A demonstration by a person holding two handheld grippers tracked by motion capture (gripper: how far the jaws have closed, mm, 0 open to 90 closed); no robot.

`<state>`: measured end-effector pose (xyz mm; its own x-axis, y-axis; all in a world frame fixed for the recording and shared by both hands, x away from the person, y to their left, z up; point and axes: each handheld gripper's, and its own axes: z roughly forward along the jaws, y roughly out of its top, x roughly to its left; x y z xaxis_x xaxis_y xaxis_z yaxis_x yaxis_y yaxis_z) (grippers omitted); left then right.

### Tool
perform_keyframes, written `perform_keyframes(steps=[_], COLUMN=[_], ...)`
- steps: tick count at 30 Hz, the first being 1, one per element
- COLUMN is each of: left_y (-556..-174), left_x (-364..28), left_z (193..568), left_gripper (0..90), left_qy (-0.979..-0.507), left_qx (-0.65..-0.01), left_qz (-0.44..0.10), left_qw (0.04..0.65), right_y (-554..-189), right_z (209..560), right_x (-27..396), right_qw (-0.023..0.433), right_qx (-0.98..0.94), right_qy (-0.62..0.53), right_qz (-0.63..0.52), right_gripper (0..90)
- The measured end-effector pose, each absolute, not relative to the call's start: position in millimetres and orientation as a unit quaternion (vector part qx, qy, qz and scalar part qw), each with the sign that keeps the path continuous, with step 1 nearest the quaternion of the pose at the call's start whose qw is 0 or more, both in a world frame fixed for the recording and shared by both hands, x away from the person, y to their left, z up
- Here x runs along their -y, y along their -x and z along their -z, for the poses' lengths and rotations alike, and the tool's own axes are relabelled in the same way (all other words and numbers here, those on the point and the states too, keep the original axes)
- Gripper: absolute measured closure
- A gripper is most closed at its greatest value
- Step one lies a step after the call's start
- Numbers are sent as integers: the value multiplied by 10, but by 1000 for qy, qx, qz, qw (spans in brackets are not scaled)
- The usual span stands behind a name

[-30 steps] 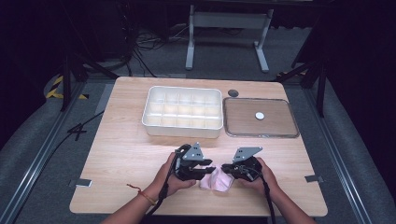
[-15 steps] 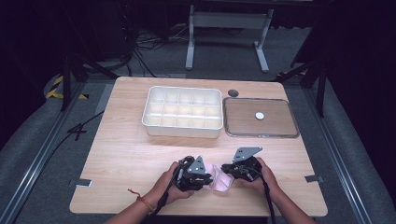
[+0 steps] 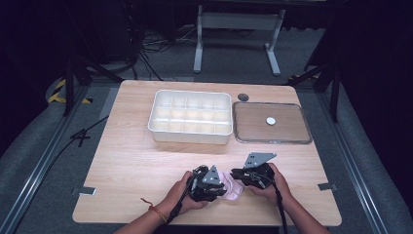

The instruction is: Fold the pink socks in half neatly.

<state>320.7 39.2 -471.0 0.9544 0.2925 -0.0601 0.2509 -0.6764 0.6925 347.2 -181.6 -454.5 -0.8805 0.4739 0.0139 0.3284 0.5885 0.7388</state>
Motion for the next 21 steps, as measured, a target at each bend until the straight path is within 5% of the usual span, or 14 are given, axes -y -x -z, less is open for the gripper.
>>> perform_keyframes(steps=[7,21], left_y=[-3206,-3180], left_x=[-400,-570], left_z=[4718,4699], left_gripper=[731,668], left_qy=[-914,-915], left_qx=[-151,-166], left_qz=[-29,-31], left_qw=[375,366], right_y=[-3260,-3237], right_z=[4209,4634], right_x=[1719,1646], right_qw=[100,84], right_qx=[-867,-915], right_qy=[-189,-173], right_qz=[-451,-356], right_gripper=[814,826])
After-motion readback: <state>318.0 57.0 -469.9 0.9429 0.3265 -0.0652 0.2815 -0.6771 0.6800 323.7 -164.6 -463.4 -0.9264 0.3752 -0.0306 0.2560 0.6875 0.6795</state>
